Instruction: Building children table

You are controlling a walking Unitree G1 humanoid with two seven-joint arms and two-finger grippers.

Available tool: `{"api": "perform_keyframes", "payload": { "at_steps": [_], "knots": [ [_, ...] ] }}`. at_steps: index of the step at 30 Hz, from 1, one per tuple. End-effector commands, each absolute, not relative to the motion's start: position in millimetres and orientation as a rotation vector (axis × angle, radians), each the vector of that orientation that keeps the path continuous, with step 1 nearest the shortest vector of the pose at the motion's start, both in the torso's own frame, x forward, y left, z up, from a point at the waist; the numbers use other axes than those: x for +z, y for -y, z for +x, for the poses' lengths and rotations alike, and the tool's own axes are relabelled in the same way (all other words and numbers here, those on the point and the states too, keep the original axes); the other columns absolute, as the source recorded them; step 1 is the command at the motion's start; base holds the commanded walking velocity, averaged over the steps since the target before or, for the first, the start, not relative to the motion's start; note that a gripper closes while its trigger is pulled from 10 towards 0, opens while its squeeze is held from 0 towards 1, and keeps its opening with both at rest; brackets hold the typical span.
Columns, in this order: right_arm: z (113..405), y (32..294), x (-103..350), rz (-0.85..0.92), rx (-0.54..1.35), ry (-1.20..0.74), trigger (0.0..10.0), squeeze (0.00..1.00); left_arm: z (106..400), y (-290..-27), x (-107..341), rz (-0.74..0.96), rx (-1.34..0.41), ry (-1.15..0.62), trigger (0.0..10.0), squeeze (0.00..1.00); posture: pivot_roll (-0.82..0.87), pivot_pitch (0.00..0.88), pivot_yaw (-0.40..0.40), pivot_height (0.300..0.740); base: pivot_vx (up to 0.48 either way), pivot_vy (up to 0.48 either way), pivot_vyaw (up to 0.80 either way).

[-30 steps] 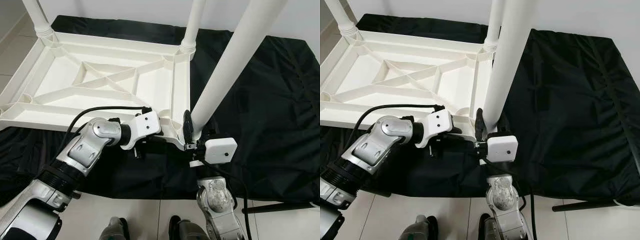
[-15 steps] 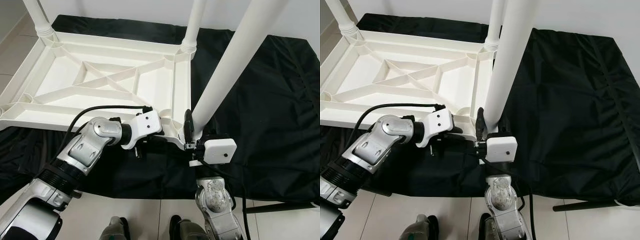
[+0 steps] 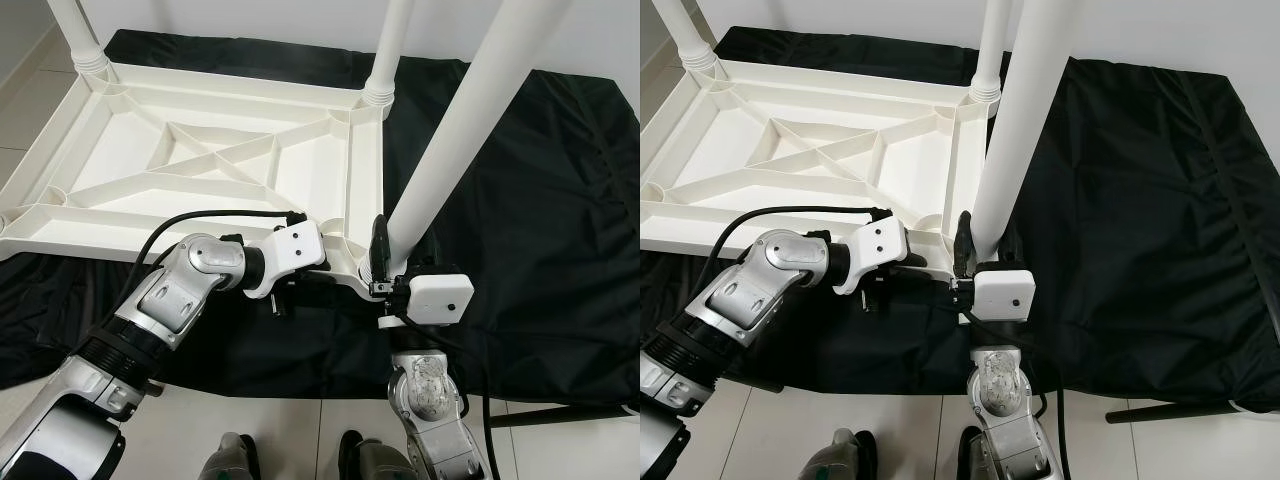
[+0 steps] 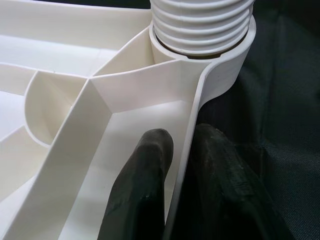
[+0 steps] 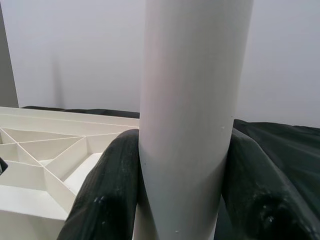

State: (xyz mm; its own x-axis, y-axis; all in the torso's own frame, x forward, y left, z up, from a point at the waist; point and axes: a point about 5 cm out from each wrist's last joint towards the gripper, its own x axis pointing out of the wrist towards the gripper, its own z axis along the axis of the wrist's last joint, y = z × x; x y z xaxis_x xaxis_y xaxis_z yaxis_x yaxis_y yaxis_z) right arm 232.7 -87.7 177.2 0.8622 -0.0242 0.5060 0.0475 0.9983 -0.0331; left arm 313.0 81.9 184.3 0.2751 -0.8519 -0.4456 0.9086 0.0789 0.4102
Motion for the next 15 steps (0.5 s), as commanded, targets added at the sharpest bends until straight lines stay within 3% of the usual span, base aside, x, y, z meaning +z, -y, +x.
{"api": "perform_keyframes", "payload": {
  "at_steps": [1, 15],
  "knots": [
    [233, 133, 92, -0.068, -0.44, 0.025, 10.0, 0.0, 312, -96, 211, 0.789, -1.351, -0.051, 10.0, 0.0, 0.03, 0.228, 0.024, 0.74, 0.0, 0.0, 0.0],
    [226, 122, 60, -0.048, -0.302, -0.141, 10.0, 0.0, 312, -96, 212, 0.788, -1.349, -0.048, 10.0, 0.0, 0.03, 0.234, 0.019, 0.74, 0.0, 0.0, 0.0]
  ]
}}
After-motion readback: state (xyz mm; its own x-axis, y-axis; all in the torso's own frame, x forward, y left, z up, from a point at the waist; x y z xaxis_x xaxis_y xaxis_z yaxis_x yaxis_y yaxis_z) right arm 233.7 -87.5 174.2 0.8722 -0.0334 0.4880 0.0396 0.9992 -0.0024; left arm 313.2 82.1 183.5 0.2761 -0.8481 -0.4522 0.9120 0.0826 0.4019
